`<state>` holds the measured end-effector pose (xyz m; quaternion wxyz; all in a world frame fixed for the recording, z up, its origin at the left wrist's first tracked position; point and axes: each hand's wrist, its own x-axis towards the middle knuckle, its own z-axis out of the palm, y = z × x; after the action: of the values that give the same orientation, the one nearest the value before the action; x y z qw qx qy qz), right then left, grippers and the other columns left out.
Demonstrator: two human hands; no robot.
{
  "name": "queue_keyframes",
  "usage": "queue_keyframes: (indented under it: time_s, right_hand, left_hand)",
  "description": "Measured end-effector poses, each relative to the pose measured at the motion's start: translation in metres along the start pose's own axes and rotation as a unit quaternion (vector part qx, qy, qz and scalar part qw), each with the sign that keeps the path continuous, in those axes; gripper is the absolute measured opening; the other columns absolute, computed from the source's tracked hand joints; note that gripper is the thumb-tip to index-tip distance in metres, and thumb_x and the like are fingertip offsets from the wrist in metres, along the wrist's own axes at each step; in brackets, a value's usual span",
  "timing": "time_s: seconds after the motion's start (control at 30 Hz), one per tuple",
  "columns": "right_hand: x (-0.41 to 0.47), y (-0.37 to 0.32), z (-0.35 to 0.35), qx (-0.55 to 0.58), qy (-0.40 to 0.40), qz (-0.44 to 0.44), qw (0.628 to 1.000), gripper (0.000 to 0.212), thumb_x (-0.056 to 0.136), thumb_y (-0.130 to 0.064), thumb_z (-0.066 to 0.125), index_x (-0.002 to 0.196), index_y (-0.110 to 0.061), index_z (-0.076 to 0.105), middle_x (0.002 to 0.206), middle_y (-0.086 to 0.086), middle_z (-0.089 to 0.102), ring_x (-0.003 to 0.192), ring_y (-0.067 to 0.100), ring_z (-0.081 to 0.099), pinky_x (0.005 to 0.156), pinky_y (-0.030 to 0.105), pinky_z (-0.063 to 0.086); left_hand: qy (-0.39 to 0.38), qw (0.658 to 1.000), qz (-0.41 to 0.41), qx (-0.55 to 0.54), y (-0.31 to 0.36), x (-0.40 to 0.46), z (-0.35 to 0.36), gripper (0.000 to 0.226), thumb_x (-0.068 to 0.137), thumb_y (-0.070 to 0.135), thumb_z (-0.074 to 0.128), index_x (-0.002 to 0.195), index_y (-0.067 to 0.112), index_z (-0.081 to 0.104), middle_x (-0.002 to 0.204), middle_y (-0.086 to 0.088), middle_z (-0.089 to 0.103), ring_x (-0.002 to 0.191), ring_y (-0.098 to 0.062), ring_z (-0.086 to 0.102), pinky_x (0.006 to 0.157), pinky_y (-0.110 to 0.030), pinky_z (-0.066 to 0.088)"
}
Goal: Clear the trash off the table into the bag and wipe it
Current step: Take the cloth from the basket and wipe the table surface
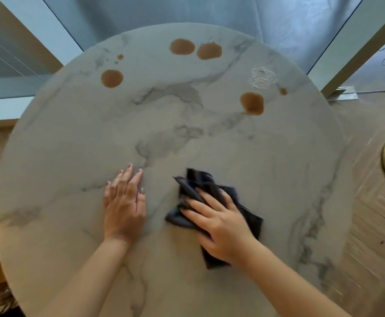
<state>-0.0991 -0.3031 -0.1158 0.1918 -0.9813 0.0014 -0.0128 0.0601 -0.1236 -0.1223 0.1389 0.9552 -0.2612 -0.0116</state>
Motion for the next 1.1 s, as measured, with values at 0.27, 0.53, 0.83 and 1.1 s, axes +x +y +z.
queue_keyframes:
  time_s: [0.27, 0.53, 0.83, 1.1]
  right_hand:
    - [0.041, 0.127, -0.059, -0.006, 0.117, 0.452, 0.884, 0.052, 0.091, -0.039, 0.040, 0.141, -0.030, 0.033, 0.153, -0.003, 0.023, 0.142, 0.024, 0.009, 0.109, 0.059, 0.008]
    - [0.059, 0.051, -0.018, -0.004, 0.091, 0.201, 0.975, 0.050, 0.082, -0.038, 0.041, 0.129, -0.027, 0.052, 0.140, -0.006, 0.047, 0.135, 0.021, 0.034, 0.107, 0.054, 0.026]
    - [0.098, 0.173, -0.071, -0.021, 0.130, 0.498, 0.857, 0.055, 0.091, -0.037, 0.044, 0.143, -0.029, 0.029, 0.154, -0.003, 0.019, 0.142, 0.028, 0.008, 0.108, 0.059, 0.010]
    - [0.044, 0.110, -0.042, -0.023, 0.120, 0.246, 0.961, 0.052, 0.077, -0.039, 0.043, 0.126, -0.027, 0.055, 0.137, -0.004, 0.050, 0.130, 0.019, 0.040, 0.101, 0.049, 0.030]
  left_hand:
    - [0.002, 1.000, 0.004, -0.009, -0.002, 0.002, 0.001, 0.050, 0.085, 0.029, 0.031, 0.129, 0.013, 0.049, 0.141, -0.012, 0.044, 0.131, -0.026, 0.032, 0.109, -0.051, 0.023]
    - [-0.010, 1.000, -0.002, 0.021, 0.023, 0.026, 0.006, 0.054, 0.084, 0.031, 0.027, 0.132, 0.016, 0.047, 0.143, -0.010, 0.042, 0.132, -0.032, 0.032, 0.108, -0.055, 0.018]
    - [-0.002, 0.997, 0.080, 0.013, 0.054, 0.080, 0.020, 0.048, 0.087, 0.030, 0.033, 0.129, 0.016, 0.051, 0.140, -0.010, 0.045, 0.130, -0.030, 0.036, 0.108, -0.045, 0.020]
    - [-0.008, 0.996, 0.083, 0.008, 0.052, 0.081, 0.019, 0.048, 0.088, 0.033, 0.033, 0.129, 0.016, 0.051, 0.141, -0.008, 0.044, 0.130, -0.029, 0.035, 0.109, -0.047, 0.024]
